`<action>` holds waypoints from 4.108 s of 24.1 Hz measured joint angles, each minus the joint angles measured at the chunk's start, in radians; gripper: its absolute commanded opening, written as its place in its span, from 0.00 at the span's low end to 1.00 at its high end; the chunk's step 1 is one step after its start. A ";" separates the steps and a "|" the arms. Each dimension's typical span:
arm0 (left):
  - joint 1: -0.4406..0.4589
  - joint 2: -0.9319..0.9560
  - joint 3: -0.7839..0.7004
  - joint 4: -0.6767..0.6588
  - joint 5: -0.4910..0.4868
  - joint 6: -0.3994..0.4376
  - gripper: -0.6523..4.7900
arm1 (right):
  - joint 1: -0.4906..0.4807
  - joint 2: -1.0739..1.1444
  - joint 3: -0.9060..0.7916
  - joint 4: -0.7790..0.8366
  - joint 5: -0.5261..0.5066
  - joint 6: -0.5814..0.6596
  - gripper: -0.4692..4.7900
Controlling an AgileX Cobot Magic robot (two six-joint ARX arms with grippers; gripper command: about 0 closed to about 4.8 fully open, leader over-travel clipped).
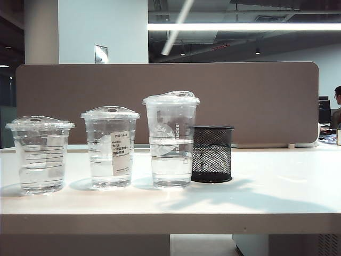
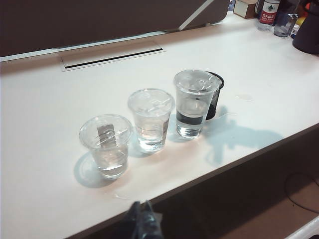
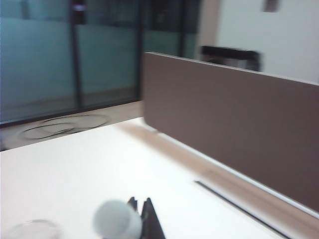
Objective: Pick up the straw and insert it into the medium coffee cup.
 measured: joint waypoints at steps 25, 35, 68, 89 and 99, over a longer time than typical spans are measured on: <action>0.000 -0.001 0.000 0.000 -0.002 0.000 0.11 | 0.225 0.149 0.035 -0.163 0.047 -0.075 0.11; 0.000 -0.001 0.000 0.000 -0.002 0.000 0.11 | 0.225 0.148 0.036 -0.214 0.027 -0.075 0.11; 0.000 -0.001 0.000 0.072 -0.001 0.000 0.11 | 0.204 -0.341 -0.039 -0.161 0.400 -0.119 0.08; 0.000 0.002 -0.788 0.862 0.022 -0.092 0.12 | 0.187 -1.170 -0.898 -0.219 0.452 -0.039 0.08; 0.000 0.001 -0.922 1.105 0.022 -0.094 0.12 | 0.187 -1.180 -0.961 -0.383 0.357 -0.019 0.08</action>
